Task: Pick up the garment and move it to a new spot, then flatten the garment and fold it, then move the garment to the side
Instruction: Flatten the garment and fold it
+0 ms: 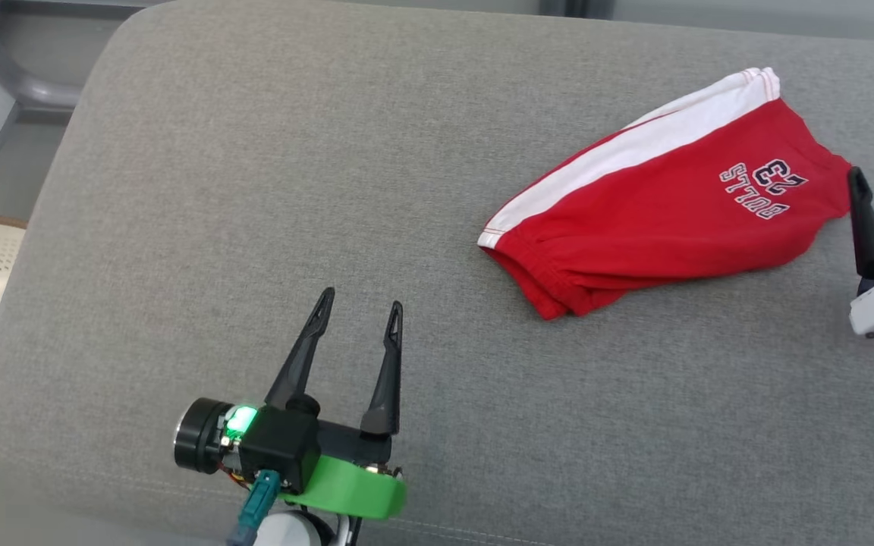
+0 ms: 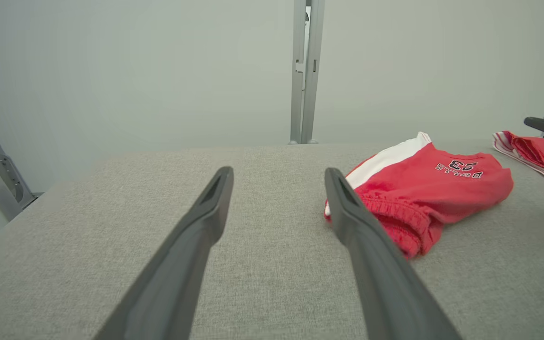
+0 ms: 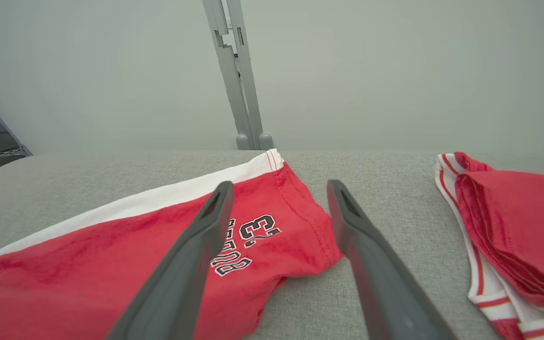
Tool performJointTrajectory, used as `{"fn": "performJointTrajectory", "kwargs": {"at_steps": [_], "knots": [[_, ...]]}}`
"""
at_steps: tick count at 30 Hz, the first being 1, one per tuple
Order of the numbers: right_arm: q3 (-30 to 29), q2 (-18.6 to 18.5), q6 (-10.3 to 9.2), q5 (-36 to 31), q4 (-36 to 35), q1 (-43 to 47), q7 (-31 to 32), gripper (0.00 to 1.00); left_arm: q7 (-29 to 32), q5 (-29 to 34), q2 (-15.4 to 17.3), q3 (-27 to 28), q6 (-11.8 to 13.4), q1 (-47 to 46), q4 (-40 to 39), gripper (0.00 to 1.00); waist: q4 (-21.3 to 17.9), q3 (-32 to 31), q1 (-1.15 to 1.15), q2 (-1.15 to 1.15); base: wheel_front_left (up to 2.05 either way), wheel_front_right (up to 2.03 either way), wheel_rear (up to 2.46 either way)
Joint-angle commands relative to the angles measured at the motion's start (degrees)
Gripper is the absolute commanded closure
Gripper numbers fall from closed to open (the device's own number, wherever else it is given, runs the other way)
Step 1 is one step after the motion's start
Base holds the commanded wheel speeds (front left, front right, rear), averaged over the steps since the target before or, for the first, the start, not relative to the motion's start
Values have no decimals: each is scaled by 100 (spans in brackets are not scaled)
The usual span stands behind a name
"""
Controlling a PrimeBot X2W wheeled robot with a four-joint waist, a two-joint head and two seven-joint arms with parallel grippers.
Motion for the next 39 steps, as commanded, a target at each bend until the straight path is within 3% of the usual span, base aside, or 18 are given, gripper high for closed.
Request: {"fn": "performJointTrajectory", "kwargs": {"at_steps": [1, 14, 19, 29, 30, 32, 39], "knots": [[32, -139, 0, -69, 104, -151, 12, 0, 2, 74, -60, 40, -60, 66, 24, 0, 283, 157, 0, 0, 0, 0, 0], [784, -1084, 0, -28, 1045, -1614, 1581, 0, 2, 245, -312, -39, -449, -277, 106, 0, 769, 936, 0, 0, 0, 0, 0], [1044, -1144, 0, 245, 1267, -1917, 2030, 0, 1, 96, -315, -159, -374, -398, 85, 0, 788, 1058, 0, 0, 0, 0, 0], [1236, -1228, -2, 458, 1895, -2291, 2245, 0, 1, 72, -316, -324, -305, -560, 92, 0, 866, 1210, 0, 0, 0, 0, 0], [1265, -1228, -2, 478, 1946, -2318, 2281, 13, 1, 77, -316, -331, -305, -561, 102, 0, 869, 1220, 0, 0, 0, 0, 0], [1307, -1200, -4, 574, 2017, -2345, 2340, 100, 1, 82, -316, -339, -292, -566, 117, 0, 862, 1231, 0, 0, 0, 0, 0], [1314, -1045, -10, 850, 2272, -2353, 2169, 100, 2, 179, -316, -286, -269, -531, 190, 0, 617, 1093, 0, 0, 0, 0, 0]]}}
